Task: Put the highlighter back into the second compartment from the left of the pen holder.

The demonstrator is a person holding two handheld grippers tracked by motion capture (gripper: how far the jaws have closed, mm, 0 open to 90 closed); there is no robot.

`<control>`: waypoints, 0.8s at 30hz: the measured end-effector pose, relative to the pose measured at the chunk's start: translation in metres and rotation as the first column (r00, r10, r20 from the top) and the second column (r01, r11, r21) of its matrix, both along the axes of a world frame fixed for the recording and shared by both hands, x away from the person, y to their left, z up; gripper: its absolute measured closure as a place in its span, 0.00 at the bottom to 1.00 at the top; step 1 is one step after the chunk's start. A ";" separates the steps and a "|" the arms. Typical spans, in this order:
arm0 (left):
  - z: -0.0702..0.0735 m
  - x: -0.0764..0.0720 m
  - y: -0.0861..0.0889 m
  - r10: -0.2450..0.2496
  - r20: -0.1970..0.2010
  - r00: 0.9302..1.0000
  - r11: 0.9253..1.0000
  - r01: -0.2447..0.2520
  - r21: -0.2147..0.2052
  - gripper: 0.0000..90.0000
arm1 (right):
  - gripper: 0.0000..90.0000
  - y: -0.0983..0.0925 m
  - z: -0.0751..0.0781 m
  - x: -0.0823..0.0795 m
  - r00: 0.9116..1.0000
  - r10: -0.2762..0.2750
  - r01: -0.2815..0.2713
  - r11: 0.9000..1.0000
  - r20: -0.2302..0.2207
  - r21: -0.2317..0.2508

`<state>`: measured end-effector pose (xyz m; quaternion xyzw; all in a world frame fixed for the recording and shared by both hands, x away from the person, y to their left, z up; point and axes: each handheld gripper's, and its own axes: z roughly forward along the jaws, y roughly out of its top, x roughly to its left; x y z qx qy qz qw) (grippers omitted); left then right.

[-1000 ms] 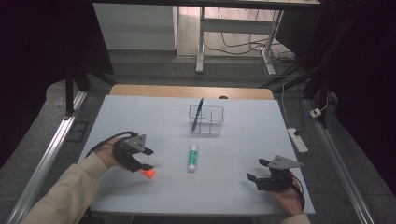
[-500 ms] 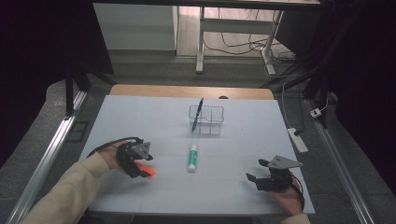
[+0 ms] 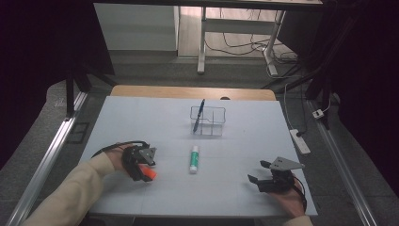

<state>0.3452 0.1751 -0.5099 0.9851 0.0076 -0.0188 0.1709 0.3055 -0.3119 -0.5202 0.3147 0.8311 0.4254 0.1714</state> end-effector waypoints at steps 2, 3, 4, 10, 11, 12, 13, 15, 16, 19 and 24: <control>-0.002 0.001 -0.001 -0.015 0.006 1.000 1.000 0.014 0.020 0.42 | 0.22 0.000 0.000 0.000 1.000 -0.002 0.002 1.000 0.000 -0.003; -0.002 0.001 -0.002 -0.020 0.011 1.000 0.999 0.020 0.028 0.44 | 0.22 0.000 0.000 0.000 1.000 -0.002 0.002 1.000 0.000 -0.002; -0.002 0.001 -0.002 -0.024 0.015 1.000 0.999 0.024 0.027 0.45 | 0.22 0.000 0.000 0.000 1.000 -0.003 0.003 1.000 0.001 -0.002; 0.000 0.000 -0.002 -0.072 0.039 0.997 0.996 0.070 0.051 0.54 | 0.22 0.000 0.000 0.000 1.000 -0.002 0.002 1.000 0.000 -0.003; 0.000 -0.001 -0.003 -0.080 0.040 0.996 0.996 0.078 0.049 0.56 | 0.22 0.000 0.000 0.000 1.000 0.000 0.000 1.000 0.000 -0.003; 0.000 -0.002 -0.003 -0.093 0.046 0.995 0.995 0.090 0.051 0.58 | 0.22 0.000 0.000 0.000 1.000 0.000 0.000 1.000 0.000 -0.003; 0.000 -0.003 -0.003 -0.104 0.052 0.993 0.994 0.101 0.051 0.60 | 0.22 0.000 0.000 0.000 1.000 0.000 0.000 1.000 0.000 -0.003; 0.000 -0.004 -0.003 -0.121 0.052 0.991 0.992 0.118 0.051 0.64 | 0.22 0.000 0.000 0.000 1.000 -0.002 0.002 1.000 0.000 -0.003; 0.000 -0.004 -0.003 -0.133 0.052 0.990 0.990 0.130 0.051 0.68 | 0.22 0.000 0.000 0.000 1.000 -0.002 0.002 1.000 0.000 -0.003; 0.000 -0.006 -0.002 -0.144 0.059 0.988 0.989 0.141 0.046 0.73 | 0.22 0.000 0.000 0.000 1.000 -0.001 0.001 1.000 0.001 -0.002; 0.000 -0.007 -0.002 -0.168 0.074 0.983 0.985 0.165 0.049 0.74 | 0.22 0.000 0.000 0.000 1.000 0.002 -0.002 1.000 0.001 -0.001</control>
